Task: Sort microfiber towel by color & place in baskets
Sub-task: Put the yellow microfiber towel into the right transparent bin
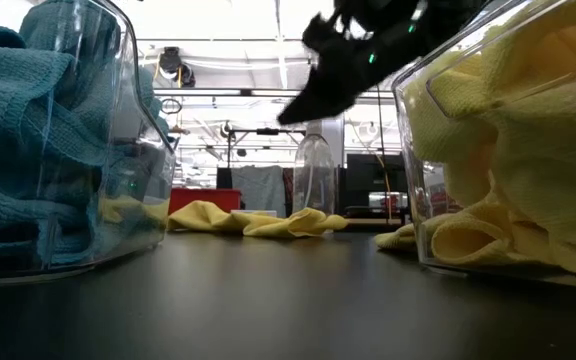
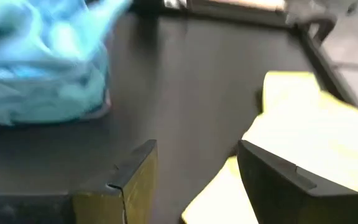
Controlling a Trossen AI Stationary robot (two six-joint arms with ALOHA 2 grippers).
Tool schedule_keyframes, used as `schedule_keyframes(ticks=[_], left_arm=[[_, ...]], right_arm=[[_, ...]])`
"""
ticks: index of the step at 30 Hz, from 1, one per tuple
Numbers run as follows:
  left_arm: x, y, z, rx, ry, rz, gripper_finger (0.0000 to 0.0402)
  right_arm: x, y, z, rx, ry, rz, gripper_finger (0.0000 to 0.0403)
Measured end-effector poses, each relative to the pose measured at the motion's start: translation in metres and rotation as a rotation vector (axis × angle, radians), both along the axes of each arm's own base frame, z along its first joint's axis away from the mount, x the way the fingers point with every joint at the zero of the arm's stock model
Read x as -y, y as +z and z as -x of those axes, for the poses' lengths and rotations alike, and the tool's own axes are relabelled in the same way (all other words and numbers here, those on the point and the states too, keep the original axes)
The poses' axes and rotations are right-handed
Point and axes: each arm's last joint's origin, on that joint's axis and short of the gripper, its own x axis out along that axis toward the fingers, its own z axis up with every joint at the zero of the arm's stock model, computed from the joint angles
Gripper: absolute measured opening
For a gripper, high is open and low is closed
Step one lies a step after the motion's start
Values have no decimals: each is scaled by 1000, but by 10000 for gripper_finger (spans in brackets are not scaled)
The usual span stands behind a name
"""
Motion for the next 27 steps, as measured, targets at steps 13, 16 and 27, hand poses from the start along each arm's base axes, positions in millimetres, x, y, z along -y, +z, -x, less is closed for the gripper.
schedule_keyframes(ticks=[13, 16, 27], left_arm=[[-10, -24, 20, 49, 25, 116, 233], [-10, -25, 18, 62, 23, 125, 233], [-7, -36, 15, 68, 2, 148, 233]], right_arm=[[49, -53, -36, -95, -233, -166, 215], [59, -59, -41, -97, -278, -202, 215], [73, -98, -62, -253, -417, -207, 215]])
